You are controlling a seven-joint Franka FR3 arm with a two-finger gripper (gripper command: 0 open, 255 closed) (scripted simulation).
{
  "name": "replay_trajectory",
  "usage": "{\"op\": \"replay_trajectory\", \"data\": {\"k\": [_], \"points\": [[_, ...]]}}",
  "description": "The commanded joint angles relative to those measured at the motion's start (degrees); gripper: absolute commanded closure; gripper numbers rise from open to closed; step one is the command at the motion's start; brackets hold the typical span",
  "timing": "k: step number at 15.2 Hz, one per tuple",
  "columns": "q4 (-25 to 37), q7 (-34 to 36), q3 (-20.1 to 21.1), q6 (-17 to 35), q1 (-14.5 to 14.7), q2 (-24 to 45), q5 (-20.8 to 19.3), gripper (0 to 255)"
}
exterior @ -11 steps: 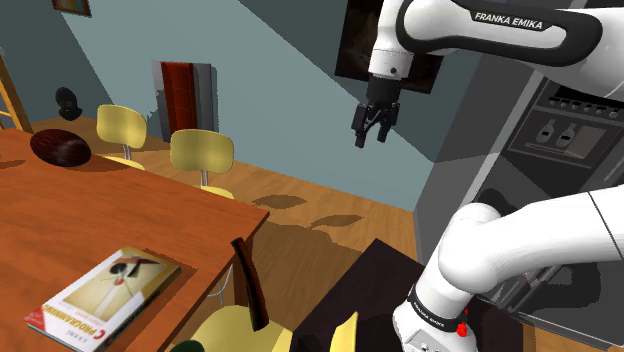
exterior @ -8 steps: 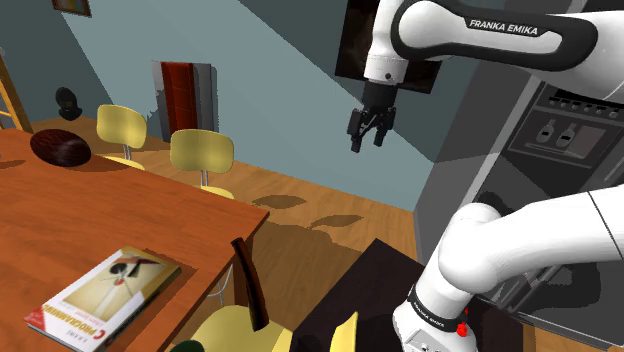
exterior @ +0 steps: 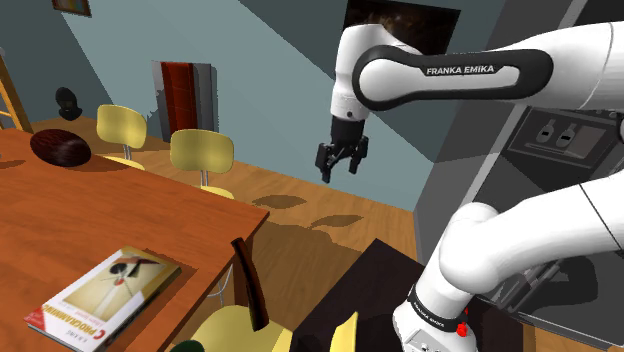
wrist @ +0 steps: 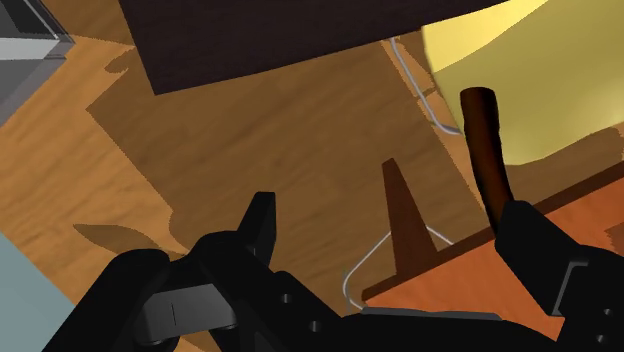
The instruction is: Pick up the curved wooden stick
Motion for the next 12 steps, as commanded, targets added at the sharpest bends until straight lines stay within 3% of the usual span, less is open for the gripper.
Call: {"op": "replay_trajectory", "data": {"k": [1,7,12], "points": [[-1.1,3.2,2.3,3.7,0.2,2.7,0.6,0],[-2.8,12.7,8.9,14.2,0.2,12.2,0.8,0],[-1.6,21.8,14.0,22.3,-0.8,22.8,-1.9,0]]}}
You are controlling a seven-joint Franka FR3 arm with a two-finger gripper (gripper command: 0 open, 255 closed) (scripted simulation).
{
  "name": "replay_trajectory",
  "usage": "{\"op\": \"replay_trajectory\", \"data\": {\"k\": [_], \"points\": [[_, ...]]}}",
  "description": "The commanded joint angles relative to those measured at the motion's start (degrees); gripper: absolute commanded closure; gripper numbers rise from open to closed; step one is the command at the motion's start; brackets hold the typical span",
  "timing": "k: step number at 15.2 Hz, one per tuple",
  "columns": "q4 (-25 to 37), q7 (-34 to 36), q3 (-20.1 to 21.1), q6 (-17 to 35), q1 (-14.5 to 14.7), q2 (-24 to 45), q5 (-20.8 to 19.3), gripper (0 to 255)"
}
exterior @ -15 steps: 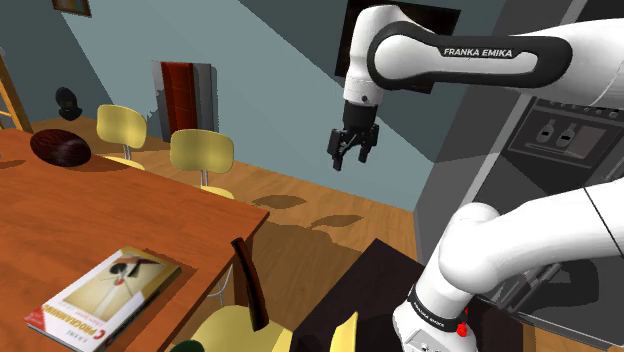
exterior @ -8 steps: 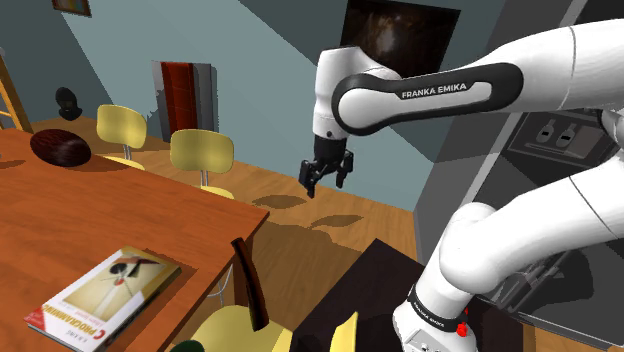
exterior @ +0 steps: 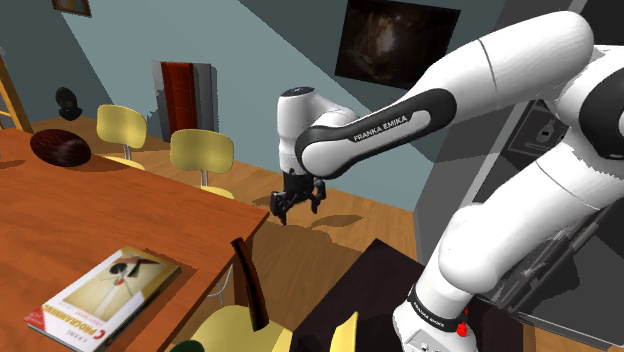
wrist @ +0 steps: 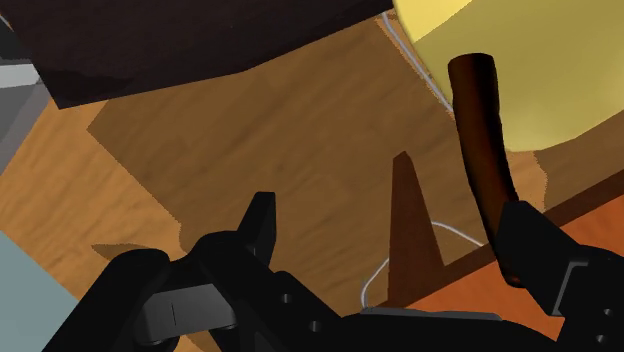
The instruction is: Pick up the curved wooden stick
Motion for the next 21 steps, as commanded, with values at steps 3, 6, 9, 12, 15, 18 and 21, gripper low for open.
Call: {"op": "replay_trajectory", "data": {"k": [3,6,9,12,15,18,21], "points": [[2.5,8.6,3.8,5.8,-1.1,9.9,-4.2,0],[5.3,15.7,5.6,9.1,-1.6,17.7,-9.1,0],[9.0,23.1,5.9,11.2,-1.0,25.9,-15.0,0],[13.4,29.8,4.7,12.2,0.8,33.9,-20.7,0],[18.6,35.4,2.6,12.6,3.5,41.6,-25.1,0],[22.4,38.4,1.0,12.6,5.5,46.7,-27.4,0],[22.9,39.4,0.2,14.0,6.1,48.7,-28.6,0]]}}
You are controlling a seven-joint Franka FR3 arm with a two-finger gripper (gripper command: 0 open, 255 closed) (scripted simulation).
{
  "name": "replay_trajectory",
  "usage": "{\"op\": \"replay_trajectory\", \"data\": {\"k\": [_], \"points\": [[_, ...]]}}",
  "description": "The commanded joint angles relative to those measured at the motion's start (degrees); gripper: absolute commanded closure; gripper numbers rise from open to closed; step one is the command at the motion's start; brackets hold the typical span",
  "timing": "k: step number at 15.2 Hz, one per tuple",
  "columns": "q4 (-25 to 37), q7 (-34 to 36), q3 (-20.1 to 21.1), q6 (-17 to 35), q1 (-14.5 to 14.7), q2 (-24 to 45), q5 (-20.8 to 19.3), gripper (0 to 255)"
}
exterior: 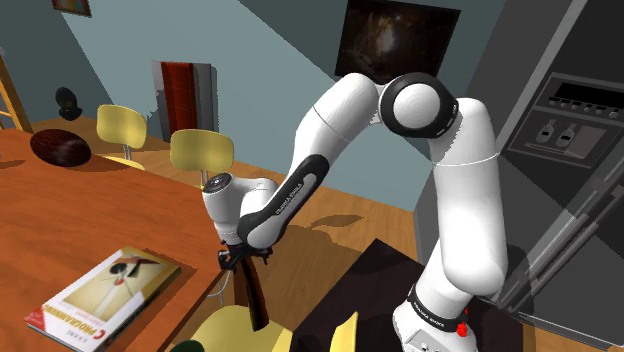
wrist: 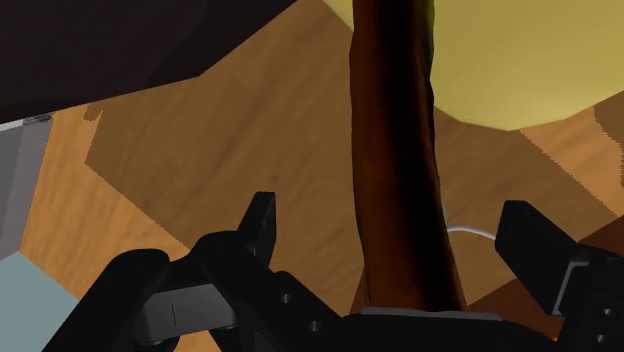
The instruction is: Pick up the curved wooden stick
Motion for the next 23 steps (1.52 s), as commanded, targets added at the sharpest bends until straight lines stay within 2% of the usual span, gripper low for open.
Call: {"op": "replay_trajectory", "data": {"k": [1,6,7,8,13,15,16,23], "points": [[0.5,0.8,-0.6,0.9,0.5,1.5,-0.9,0],[1.2,2.1,-1.3,2.4,0.9,4.0,-2.5,0],[1.6,2.3,-1.4,2.5,1.1,4.6,-2.7,255],[0.0,2.9,-1.4,3.4,1.1,4.0,-2.9,255],[0.8,2.7,-2.2,4.2,1.0,5.5,-3.8,255],[4.4,2.9,-2.2,2.6,2.1,7.7,-3.7,255],[1.1,1.9,-1.8,2.5,1.4,4.0,-2.2,255],[0.0,-0.5,0.2,-0.7,0.0,-0.9,0.7,255]]}}
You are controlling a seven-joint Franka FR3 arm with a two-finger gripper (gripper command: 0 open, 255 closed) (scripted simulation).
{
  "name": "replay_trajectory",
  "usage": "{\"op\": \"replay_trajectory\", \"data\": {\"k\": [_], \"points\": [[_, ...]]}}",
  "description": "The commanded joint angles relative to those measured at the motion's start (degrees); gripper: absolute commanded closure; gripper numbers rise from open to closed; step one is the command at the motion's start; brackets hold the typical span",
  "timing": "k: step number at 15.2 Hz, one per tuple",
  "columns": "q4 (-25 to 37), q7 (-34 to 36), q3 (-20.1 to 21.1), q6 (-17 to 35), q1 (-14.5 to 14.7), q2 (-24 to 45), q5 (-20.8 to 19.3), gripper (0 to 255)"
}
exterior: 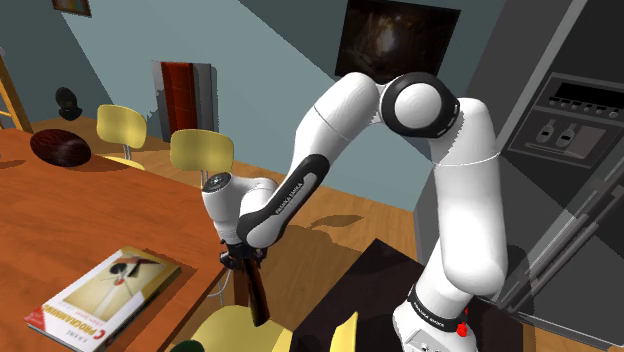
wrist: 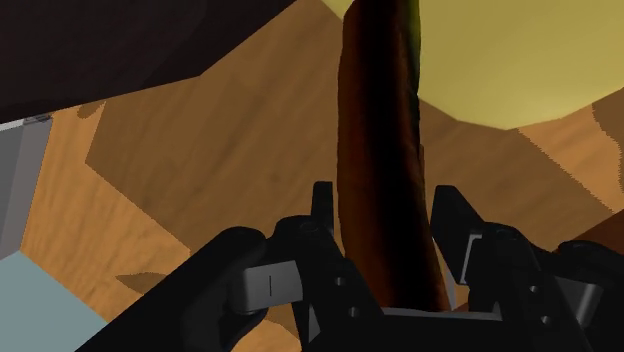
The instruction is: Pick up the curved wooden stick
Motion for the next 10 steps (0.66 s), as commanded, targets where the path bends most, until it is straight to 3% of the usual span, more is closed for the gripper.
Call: {"op": "replay_trajectory", "data": {"k": [1,10], "points": [[-0.2,-0.8,0.5,-1.0,-0.4,-1.3,0.9,255],[-0.7,-3.3,2.2,-4.7,-1.6,-6.0,3.9,255]]}}
